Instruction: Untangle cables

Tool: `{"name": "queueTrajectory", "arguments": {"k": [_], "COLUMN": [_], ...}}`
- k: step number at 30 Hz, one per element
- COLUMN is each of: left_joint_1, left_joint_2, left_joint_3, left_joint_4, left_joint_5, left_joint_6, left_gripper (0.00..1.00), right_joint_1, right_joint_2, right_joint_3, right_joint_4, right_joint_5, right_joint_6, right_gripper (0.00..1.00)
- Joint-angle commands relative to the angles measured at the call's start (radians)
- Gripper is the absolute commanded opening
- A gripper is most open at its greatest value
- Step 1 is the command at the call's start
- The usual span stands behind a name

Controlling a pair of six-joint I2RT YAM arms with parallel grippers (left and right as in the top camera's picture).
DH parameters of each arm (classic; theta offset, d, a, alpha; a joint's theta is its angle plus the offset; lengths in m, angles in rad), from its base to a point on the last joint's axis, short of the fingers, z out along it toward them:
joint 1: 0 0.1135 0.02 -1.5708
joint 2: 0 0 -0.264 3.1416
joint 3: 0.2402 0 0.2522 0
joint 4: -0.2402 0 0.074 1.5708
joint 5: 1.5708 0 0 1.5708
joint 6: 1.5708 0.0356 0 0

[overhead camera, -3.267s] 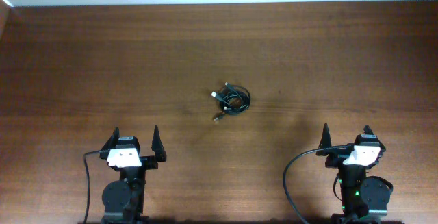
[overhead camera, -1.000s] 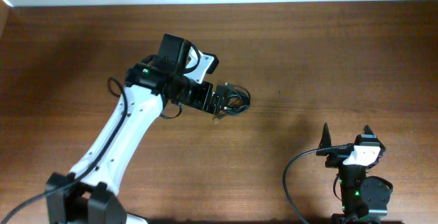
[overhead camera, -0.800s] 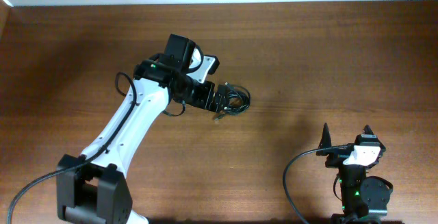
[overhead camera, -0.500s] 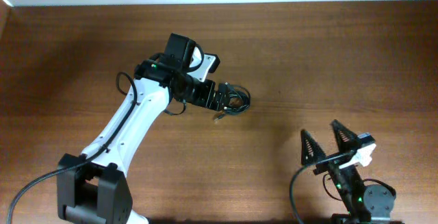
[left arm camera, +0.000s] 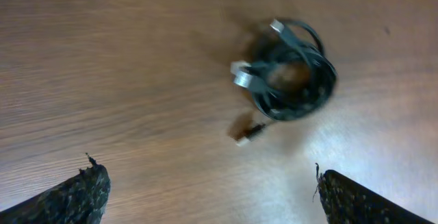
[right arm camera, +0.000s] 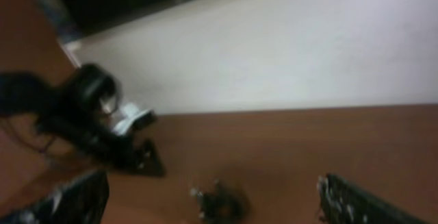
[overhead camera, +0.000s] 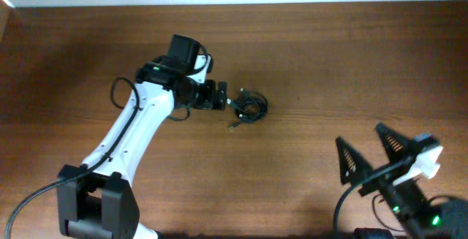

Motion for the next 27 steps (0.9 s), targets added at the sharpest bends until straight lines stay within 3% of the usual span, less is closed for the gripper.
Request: {"name": "queueTrajectory", "arguments": {"k": [1,3,7,10,12,17,19,27], "left_joint_1": [0.076,0.104,0.129,0.128,0.128,0.129,0.129,0.129], "left_joint_2": [0.002,0.002,0.002,0.002,0.002,0.002,0.002,0.002], "left_joint_3": [0.016,0.016,0.016,0.016,0.016,0.016,0.016,0.016], "left_joint_4": [0.011,0.02,0.021,0.021,0.021,0.021,0.021,0.021], "left_joint_5": [0.021,0.031,0.03,0.03,0.03,0.03,0.03,0.03], "left_joint_6": [-0.039,-0.04,-0.039,-0.039,-0.039,-0.039,-0.039,-0.039], "left_gripper": [0.99,0.99,0.99,0.99,0.99,0.99,0.99,0.99], "right_joint_1": [0.005,0.005,0.005,0.032,0.082,0.226,0.256,0.341], "right_joint_2": [0.282,0.4,0.662,0.848,0.964,1.208,1.279,1.403], "right_joint_3": [0.229,0.279,0.318,0.318,0.318,0.318,0.318,0.318], "right_joint_4": [-0.216,-0.248,-0.219,-0.154,-0.123,0.0,0.027,0.128], "right_joint_5": [0.081,0.038,-0.355,-0.446,-0.461,-0.423,-0.262,-0.116], "right_joint_6": [-0.117,-0.113,0.089,0.121,0.123,0.148,0.245,0.323], "right_gripper": [0.98,0.98,0.98,0.99,0.89,0.82,0.79,0.75]}}
